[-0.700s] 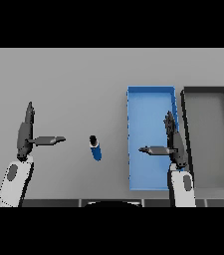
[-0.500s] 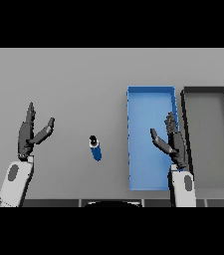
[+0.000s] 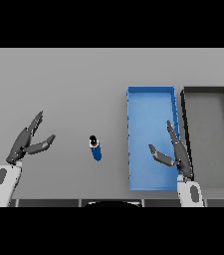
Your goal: Pick up the blue pipe and place it into the blue bin.
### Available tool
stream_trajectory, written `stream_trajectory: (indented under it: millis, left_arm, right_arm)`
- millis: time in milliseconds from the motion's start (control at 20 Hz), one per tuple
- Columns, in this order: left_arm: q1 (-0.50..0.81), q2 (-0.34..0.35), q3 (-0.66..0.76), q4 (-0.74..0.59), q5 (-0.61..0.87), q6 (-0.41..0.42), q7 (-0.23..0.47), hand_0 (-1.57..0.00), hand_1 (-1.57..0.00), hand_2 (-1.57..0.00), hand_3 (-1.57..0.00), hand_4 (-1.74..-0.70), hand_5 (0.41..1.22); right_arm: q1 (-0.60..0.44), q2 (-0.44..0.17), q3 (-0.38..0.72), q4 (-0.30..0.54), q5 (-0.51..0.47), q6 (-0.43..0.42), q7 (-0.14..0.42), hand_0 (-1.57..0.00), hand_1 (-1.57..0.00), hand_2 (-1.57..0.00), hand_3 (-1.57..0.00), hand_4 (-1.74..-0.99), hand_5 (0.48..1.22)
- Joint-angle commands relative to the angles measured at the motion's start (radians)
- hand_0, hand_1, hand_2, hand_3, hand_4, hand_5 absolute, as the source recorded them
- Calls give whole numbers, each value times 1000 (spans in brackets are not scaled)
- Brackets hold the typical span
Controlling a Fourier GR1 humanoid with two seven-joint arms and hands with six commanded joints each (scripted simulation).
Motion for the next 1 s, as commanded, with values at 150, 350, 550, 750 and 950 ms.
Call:
stream_trajectory:
  millis: [150, 350, 550, 750, 950]
  left_arm:
    - [51, 57, -67, -87, 1, -118, -2, 1, 1, 1, 1, -1181, 584]
    - [59, 50, -139, -162, -20, -148, 65, 1, 1, 1, 1, -1187, 532]
    - [26, -9, -212, -180, -53, -159, 119, 1, 1, 1, 1, -1205, 502]
    - [1, -86, -269, -127, -130, -141, 99, 1, 1, 1, 1, -1207, 479]
    - [-26, -172, -307, -89, -195, -92, 74, 1, 1, 1, 1, -1225, 499]
  right_arm:
    - [-14, -8, -1, 8, -17, 21, -1, 1, 1, 1, 1, -1228, 601]
    - [-42, -1, -1, 25, -23, 24, -13, 1, 1, 1, 1, -1254, 626]
    - [-48, 1, -4, 26, -30, 28, -1, 1, 1, 1, 1, -1283, 642]
    - [-27, -5, -2, 10, -22, 26, -12, 1, 1, 1, 1, -1294, 653]
    - [-25, 8, -1, 21, -34, 32, 2, 1, 1, 1, 1, -1306, 651]
